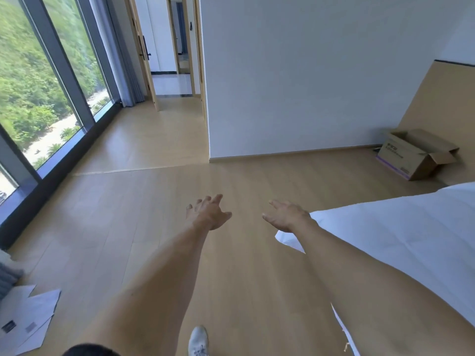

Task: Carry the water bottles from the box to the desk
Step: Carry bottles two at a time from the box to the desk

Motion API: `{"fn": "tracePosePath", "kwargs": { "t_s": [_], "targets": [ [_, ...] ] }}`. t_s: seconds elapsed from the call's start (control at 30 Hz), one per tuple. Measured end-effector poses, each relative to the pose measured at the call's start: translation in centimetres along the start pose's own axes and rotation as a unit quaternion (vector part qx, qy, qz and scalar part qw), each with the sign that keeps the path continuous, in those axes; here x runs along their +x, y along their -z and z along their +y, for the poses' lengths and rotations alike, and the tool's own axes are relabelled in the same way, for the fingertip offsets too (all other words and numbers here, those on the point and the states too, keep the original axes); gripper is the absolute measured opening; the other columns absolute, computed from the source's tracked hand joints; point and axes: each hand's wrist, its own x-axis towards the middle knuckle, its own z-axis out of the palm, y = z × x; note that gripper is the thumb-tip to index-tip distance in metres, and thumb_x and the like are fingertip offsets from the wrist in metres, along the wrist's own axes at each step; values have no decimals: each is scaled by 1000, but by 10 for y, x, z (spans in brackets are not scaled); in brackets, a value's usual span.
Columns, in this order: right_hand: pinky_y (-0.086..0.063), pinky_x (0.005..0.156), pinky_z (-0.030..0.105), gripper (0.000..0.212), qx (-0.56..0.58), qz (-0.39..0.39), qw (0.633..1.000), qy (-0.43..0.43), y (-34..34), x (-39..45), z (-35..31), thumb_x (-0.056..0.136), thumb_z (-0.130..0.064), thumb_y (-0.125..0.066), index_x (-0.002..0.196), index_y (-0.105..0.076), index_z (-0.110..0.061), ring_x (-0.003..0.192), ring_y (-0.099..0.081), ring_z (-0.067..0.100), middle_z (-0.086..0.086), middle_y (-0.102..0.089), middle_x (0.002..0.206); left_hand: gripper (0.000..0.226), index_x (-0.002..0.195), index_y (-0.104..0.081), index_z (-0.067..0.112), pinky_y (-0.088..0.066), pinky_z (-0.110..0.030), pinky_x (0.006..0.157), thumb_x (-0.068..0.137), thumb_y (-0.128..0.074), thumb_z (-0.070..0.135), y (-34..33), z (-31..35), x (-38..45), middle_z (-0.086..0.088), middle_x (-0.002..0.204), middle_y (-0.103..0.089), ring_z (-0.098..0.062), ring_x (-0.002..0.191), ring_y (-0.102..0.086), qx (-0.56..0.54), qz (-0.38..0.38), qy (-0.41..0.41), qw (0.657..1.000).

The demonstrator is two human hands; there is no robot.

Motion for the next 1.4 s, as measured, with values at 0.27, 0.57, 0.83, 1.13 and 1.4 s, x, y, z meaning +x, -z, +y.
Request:
{"fn": "tracePosePath", "kwargs": {
  "t_s": [0.27,0.57,0.83,1.13,1.4],
  "targets": [
    [-30,113,45,66,14,9,998,-68,50,151,-25,95,-63,-39,155,-25,-37,145,-31,28,4,-32,159,71,157,-25,35,-24,-49,116,94,-49,59,43,-7,200,-2,156,-39,-29,145,-33,6,-14,-52,999],
    [-31,112,45,67,38,31,989,-136,108,288,-28,94,-64,-40,154,-26,-39,143,-34,30,5,-32,159,71,156,-25,35,-29,-47,112,94,-48,60,92,19,376,-3,154,-41,-30,142,-36,44,-19,-127,991],
    [-33,111,44,68,49,35,985,-162,130,401,0,93,-65,-41,153,-29,-38,141,-37,31,8,-35,157,71,157,-26,33,-29,-46,113,94,-48,60,95,65,489,-3,155,-40,-30,143,-35,66,-27,-161,984],
    [-32,112,43,68,86,38,982,-164,182,558,69,93,-66,-42,153,-29,-38,142,-37,30,8,-36,157,69,154,-30,34,-29,-46,111,94,-46,62,119,154,647,-2,151,-44,-28,141,-37,116,-22,-167,979],
    [-31,112,43,68,125,44,973,-191,228,657,151,93,-66,-44,153,-29,-38,142,-37,28,5,-36,158,67,155,-28,33,-28,-46,113,96,-45,60,132,250,756,-3,151,-42,-27,141,-36,139,-18,-196,971]
  ]
}}
